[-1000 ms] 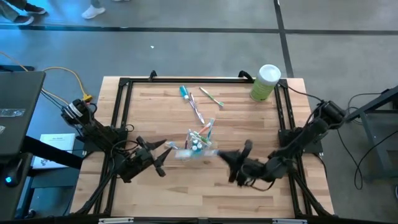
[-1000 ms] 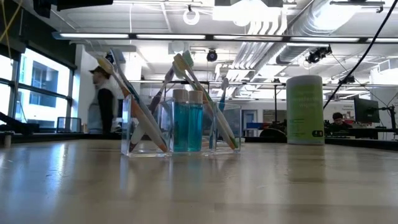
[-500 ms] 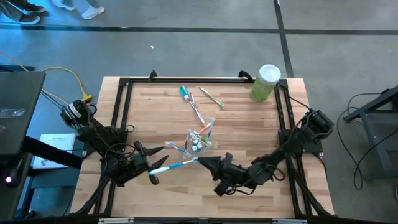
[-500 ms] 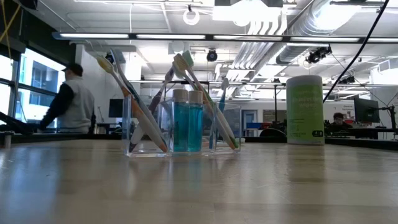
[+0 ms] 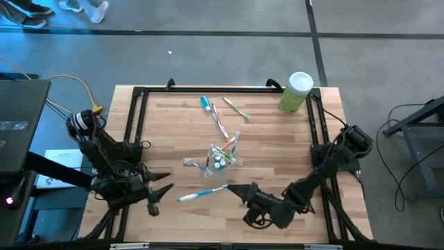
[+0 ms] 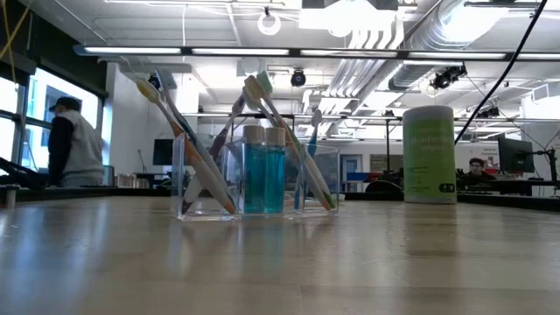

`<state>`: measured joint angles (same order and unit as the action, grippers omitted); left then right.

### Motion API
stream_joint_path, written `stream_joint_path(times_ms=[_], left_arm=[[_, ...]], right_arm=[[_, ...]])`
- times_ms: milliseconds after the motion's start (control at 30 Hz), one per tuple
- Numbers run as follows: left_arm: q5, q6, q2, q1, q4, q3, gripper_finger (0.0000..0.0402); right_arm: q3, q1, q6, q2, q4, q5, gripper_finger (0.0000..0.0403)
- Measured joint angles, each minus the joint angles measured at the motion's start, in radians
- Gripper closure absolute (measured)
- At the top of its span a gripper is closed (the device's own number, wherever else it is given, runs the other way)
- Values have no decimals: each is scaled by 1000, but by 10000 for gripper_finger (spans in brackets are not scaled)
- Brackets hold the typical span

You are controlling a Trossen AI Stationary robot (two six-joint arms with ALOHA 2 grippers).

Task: Pick & Place toothbrushing station
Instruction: Put the blue toothbrush into the transparent organizer

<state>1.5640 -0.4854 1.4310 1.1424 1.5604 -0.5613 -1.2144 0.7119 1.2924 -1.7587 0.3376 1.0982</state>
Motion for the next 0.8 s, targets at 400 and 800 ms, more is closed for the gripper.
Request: stream_joint_path(times_ms=[400, 800], left_arm=[[-485, -35, -37, 25, -6, 0, 218], [-775, 128, -254, -232, -361, 0, 218]], right_arm=[[0, 27, -118, 0, -80, -49, 397], [0, 20, -139, 0, -80, -85, 397]])
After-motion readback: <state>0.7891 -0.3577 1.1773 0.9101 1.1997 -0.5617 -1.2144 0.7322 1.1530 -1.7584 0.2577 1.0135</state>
